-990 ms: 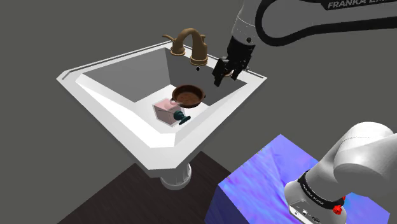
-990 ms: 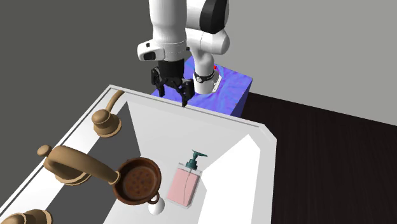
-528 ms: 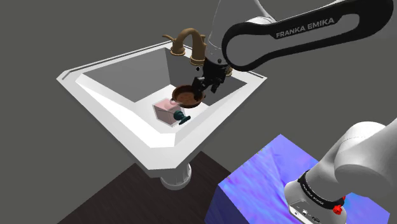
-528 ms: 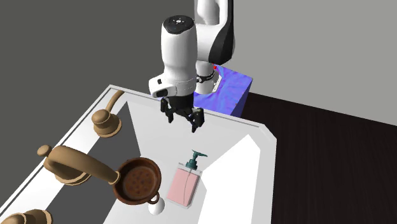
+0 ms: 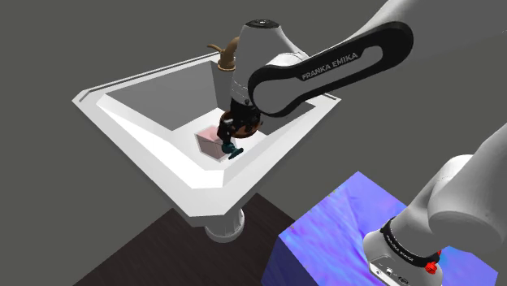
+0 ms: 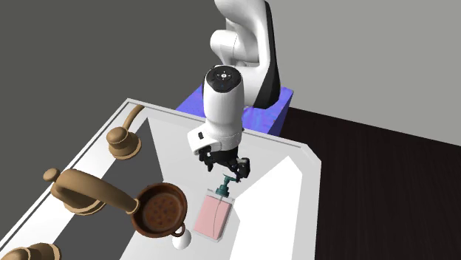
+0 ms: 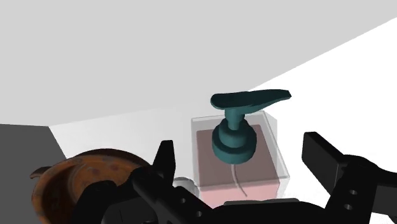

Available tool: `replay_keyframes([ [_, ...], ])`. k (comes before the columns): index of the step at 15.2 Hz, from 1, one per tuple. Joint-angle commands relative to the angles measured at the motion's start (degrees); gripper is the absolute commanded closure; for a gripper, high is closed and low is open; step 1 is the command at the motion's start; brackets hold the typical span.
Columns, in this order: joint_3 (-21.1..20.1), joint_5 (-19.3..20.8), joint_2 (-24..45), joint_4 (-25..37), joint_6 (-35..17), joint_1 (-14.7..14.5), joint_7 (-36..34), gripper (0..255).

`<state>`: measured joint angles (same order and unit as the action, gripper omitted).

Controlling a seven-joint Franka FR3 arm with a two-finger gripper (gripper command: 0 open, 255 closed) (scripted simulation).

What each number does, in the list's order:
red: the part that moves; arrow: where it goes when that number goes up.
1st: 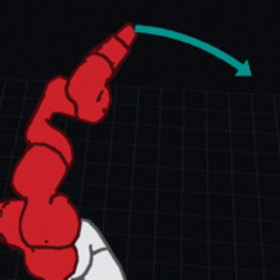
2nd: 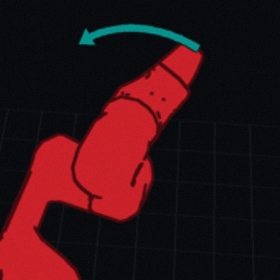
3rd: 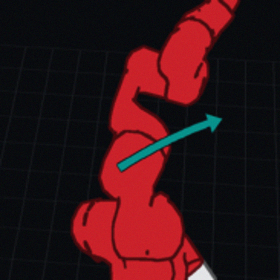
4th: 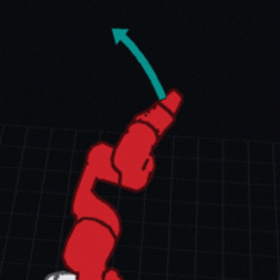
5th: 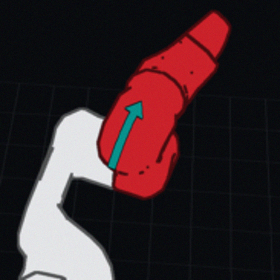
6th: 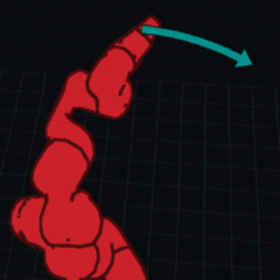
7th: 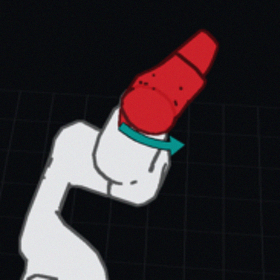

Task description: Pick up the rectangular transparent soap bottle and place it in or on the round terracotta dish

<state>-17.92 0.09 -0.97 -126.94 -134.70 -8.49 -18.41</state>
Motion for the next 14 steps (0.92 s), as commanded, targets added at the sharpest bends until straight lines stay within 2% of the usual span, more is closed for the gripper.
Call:
replay_keyframes([
  [1, -0.2, 0.8, 1.9, 0.5, -1.3, -0.2, -0.6, 0],
  [7, -0.1, 2.7, 5.8, -0.5, -5.9, -0.3, -2.0, 0],
  [14, -0.1, 2.7, 5.8, -0.5, -5.9, -0.3, -2.0, 0],
])
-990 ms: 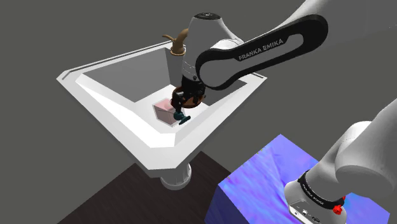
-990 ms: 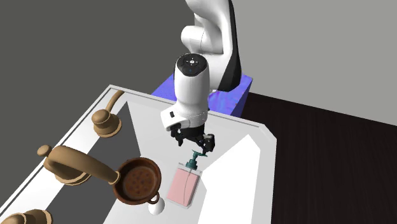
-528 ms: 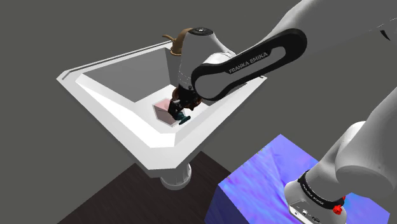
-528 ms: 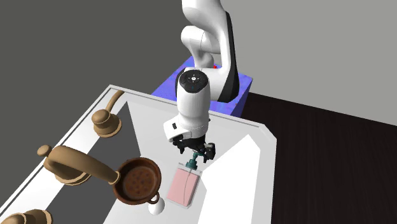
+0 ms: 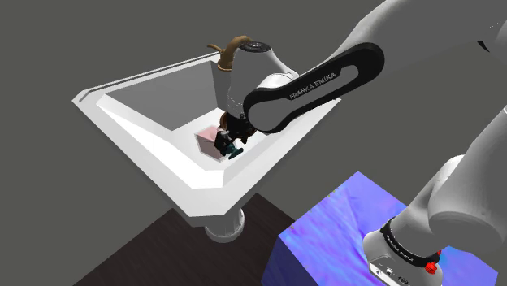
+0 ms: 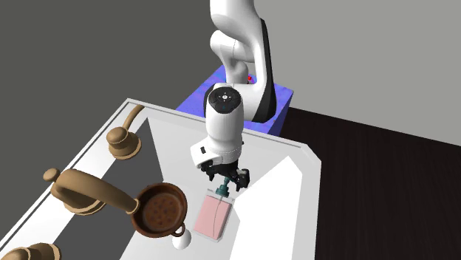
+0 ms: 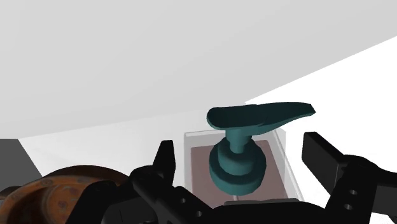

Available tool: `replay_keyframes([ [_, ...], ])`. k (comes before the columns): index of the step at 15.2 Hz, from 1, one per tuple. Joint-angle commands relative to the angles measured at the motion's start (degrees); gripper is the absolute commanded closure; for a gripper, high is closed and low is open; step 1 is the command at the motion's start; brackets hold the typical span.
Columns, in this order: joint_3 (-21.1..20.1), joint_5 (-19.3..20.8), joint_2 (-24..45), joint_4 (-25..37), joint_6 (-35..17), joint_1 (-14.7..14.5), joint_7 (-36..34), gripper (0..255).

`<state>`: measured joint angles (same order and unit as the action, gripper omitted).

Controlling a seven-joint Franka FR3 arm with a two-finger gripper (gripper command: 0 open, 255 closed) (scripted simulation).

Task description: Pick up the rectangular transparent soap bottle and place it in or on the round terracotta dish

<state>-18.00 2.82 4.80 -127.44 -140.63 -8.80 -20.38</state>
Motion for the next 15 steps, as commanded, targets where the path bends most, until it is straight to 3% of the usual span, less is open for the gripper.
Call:
replay_keyframes([
  [1, 0.0, 0.0, 0.0, 0.0, 0.0, 0.0, 0.0, 0],
  [2, 0.0, 0.0, 0.0, 0.0, 0.0, 0.0, 0.0, 255],
  [11, 0.0, 0.0, 0.0, 0.0, 0.0, 0.0, 0.0, 255],
  [15, -0.1, -1.0, -1.9, 1.2, 2.9, 0.1, 0.7, 255],
])
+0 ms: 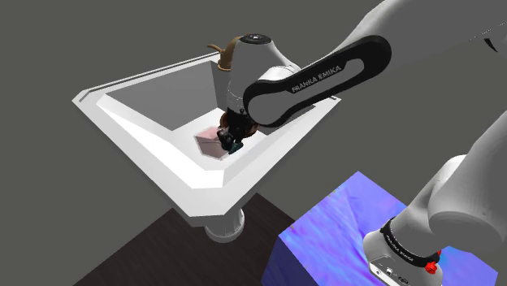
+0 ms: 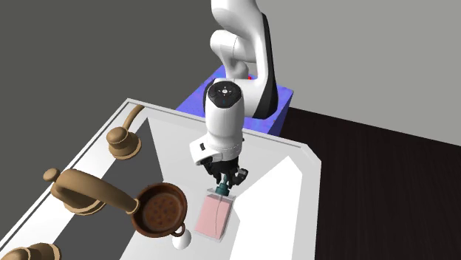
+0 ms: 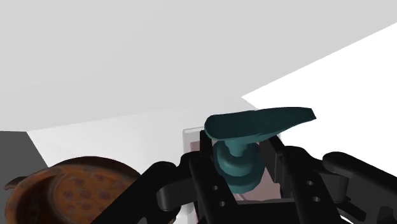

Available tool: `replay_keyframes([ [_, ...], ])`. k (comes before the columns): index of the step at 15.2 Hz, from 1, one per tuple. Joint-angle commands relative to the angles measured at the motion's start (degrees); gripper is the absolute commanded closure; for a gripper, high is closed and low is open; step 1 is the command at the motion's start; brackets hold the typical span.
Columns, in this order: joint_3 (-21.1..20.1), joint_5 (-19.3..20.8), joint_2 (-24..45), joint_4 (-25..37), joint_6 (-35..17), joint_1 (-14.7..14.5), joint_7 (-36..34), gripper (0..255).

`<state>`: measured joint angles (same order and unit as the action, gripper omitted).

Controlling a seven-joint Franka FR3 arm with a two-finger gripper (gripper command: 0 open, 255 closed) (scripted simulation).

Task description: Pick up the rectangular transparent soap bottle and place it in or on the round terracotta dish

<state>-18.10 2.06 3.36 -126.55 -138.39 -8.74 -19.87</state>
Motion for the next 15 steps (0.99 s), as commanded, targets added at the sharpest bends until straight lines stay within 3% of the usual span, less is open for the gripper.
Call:
replay_keyframes([
  [1, 0.0, -0.5, -0.9, 0.6, 1.4, 0.1, 0.4, 255],
  [15, 0.1, -2.6, -5.8, 6.5, 11.9, 0.2, 1.9, 255],
])
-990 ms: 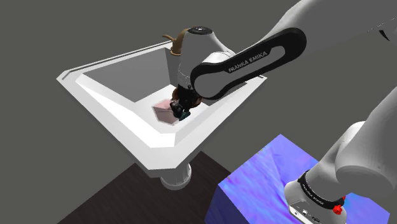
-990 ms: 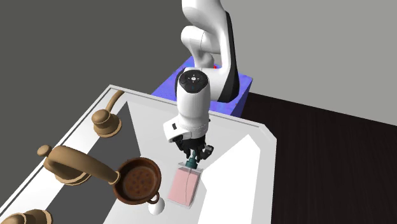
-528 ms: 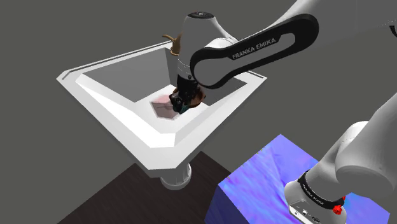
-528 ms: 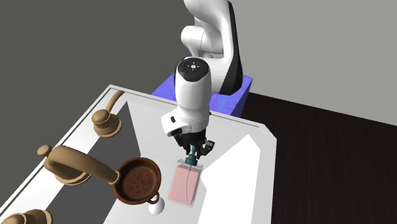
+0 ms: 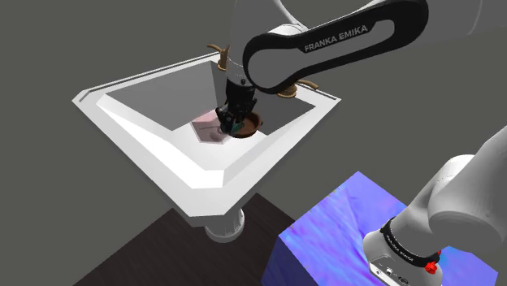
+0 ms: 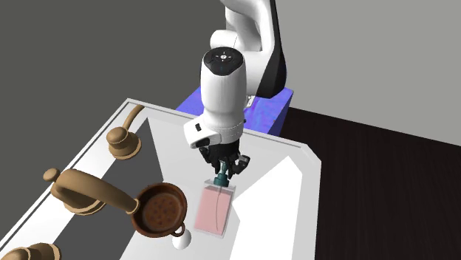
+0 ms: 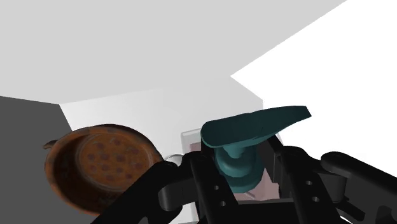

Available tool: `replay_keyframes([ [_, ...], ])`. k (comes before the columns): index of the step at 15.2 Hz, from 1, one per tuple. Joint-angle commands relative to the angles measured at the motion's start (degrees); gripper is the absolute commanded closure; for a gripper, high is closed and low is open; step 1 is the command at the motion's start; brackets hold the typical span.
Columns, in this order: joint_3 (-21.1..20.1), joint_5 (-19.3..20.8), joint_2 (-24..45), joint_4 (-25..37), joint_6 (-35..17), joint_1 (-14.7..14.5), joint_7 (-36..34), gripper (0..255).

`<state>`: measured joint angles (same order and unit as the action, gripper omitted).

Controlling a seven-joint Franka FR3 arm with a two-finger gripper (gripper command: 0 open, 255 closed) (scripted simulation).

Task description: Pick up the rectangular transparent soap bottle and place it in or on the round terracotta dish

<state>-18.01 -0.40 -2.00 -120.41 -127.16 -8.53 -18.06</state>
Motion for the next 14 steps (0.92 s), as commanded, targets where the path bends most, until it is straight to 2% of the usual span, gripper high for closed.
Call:
replay_keyframes([
  [1, 0.0, -0.3, -0.7, 0.8, 1.5, 0.0, 0.2, 255],
  [5, 0.1, -0.5, -1.5, 2.6, 4.0, 0.0, 0.4, 255],
  [14, 6.0, -1.1, 2.8, 10.0, 7.5, 5.6, 12.1, 255],
])
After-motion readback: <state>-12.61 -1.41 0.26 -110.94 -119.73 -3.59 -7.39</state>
